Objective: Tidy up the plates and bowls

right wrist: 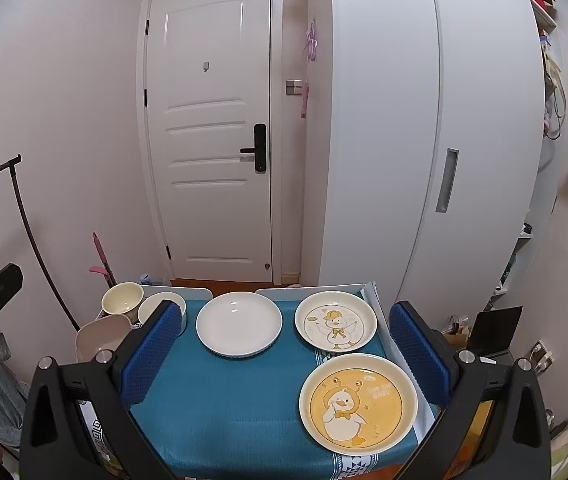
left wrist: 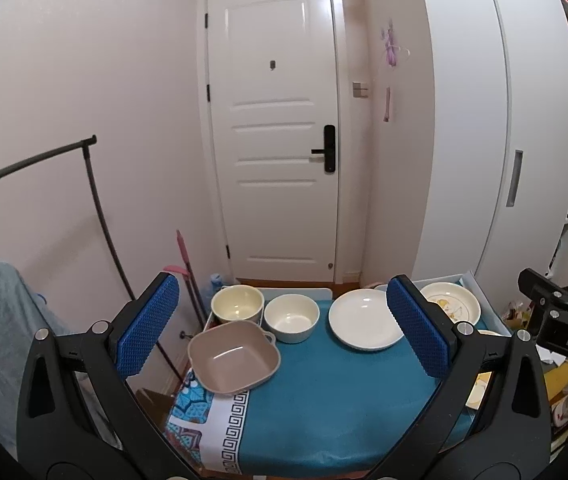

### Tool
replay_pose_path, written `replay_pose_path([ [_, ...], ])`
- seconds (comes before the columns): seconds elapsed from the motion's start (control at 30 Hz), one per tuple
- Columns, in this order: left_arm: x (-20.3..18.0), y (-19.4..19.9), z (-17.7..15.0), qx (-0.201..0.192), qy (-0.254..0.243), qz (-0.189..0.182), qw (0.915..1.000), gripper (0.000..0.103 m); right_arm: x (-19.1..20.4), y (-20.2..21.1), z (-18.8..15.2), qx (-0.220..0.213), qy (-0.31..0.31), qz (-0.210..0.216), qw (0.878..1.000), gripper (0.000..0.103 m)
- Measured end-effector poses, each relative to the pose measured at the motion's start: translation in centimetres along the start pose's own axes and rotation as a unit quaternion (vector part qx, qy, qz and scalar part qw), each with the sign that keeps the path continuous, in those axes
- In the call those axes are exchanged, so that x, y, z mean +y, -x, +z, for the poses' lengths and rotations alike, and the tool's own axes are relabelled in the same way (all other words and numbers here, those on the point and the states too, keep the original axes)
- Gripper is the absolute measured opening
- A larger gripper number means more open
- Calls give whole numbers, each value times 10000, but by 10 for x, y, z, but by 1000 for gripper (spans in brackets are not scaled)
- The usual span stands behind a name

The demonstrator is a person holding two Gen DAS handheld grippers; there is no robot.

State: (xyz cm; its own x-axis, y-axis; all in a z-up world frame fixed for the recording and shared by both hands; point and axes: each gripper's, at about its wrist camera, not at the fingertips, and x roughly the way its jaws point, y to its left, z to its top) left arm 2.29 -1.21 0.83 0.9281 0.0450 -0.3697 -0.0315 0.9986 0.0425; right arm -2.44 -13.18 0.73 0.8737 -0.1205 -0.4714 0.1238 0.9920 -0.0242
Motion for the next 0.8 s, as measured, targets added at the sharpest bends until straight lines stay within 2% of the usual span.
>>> replay_pose_path([
  [0.8,7,-1,2,-33,-67,4,10000,103,-2,-5,3,36,-28,20,10000,103],
])
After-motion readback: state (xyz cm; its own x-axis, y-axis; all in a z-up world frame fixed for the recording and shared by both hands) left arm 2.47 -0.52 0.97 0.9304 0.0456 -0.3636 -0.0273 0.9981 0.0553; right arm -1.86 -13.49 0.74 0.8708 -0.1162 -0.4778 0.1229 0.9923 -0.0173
